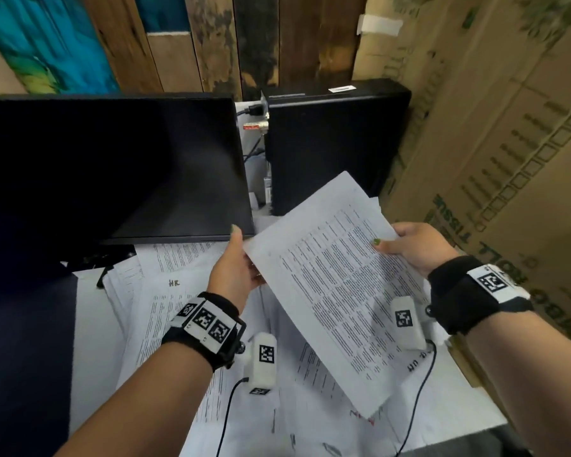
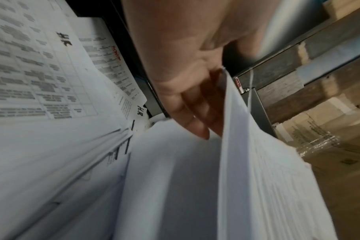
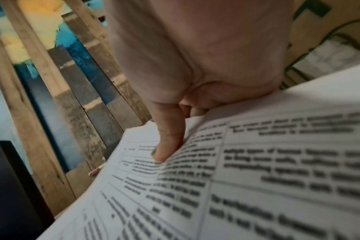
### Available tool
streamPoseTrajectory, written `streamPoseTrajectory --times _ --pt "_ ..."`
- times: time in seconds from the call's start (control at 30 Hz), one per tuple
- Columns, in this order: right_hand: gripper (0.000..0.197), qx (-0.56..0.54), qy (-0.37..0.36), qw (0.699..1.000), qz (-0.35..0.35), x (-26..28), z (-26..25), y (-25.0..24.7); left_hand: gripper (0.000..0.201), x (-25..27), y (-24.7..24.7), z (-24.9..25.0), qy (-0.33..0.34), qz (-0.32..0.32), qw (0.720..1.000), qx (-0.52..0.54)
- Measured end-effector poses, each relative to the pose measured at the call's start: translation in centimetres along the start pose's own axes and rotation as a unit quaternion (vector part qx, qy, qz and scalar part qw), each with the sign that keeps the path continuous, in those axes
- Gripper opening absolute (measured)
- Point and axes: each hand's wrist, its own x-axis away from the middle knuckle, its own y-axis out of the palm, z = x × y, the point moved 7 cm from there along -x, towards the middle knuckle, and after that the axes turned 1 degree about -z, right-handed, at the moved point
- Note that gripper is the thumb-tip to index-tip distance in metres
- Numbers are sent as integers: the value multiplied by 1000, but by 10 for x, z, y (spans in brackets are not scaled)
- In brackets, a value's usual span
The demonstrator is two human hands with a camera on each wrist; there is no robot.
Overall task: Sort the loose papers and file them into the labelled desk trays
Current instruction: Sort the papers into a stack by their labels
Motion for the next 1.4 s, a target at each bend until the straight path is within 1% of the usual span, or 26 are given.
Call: streamPoseTrajectory --times 0.07,0.1,0.2,0.27,0.33,0.37,0.4,0.43,0.5,0.53,0.57,0.6,0.63,0.67,0.73,0.77,0.8,0.83,0.9,1.0,1.13,1.27,1.3,1.33,1.37,1.4 --pt "13 57 -20 998 -13 2 1 5 29 4 -12 6 38 46 994 -86" --pt "13 73 -25 997 -22 3 1 7 23 5 -16 8 55 50 988 -135" --pt "9 143 -34 988 -52 3 -1 16 27 3 -23 7 83 54 965 -244" --pt "7 179 -49 979 -79 4 -6 24 40 3 -23 11 131 66 940 -309" --pt "6 205 -78 971 -99 6 -14 33 58 4 -16 17 202 54 883 -420" --pt "6 223 -90 965 -104 6 -16 36 64 3 -11 17 219 26 855 -470" --pt "7 241 -100 960 -106 7 -18 38 65 2 -7 14 214 -14 831 -513" --pt "6 258 -109 954 -110 7 -20 40 62 2 -2 11 198 -56 812 -547" --pt "5 284 -125 943 -119 9 -24 43 45 2 1 2 158 -112 770 -608" --pt "6 290 -128 940 -124 10 -25 44 35 4 2 -2 144 -123 740 -645" --pt "8 291 -133 938 -132 11 -27 46 30 5 1 -5 132 -122 719 -671" --pt "10 290 -139 937 -138 12 -29 47 29 5 -1 -6 128 -109 721 -672" --pt "13 295 -153 933 -139 13 -33 48 29 5 -5 -6 127 -90 743 -651" --pt "17 307 -169 927 -134 15 -39 49 28 6 -10 -3 125 -65 776 -615" --pt "27 331 -189 917 -113 15 -46 45 16 6 -23 8 121 -7 836 -535" --pt "31 340 -186 916 -103 13 -48 42 10 7 -29 16 125 19 855 -504" --pt "33 357 -185 911 -93 12 -50 39 7 9 -35 24 135 42 863 -484" --pt "36 386 -192 898 -85 9 -51 38 6 11 -40 31 149 63 867 -471" --pt "42 463 -207 857 -92 3 -55 46 6 18 -54 48 183 112 873 -438" --pt "50 529 -203 812 -142 6 -56 71 6 24 -76 64 208 170 883 -386" --pt "61 589 -228 748 -204 10 -46 119 8 30 -95 72 223 205 888 -346" --pt "58 649 -280 671 -223 5 -31 155 11 43 -101 78 239 215 894 -313" --pt "56 657 -279 666 -218 0 -26 159 8 46 -103 79 246 223 893 -305" --pt "55 657 -263 675 -210 -6 -21 160 6 50 -105 80 252 230 893 -295" --pt "52 641 -248 699 -198 -13 -18 159 6 54 -107 81 256 235 893 -285" --pt "50 608 -227 738 -185 -16 -18 156 7 57 -107 81 260 233 898 -267"
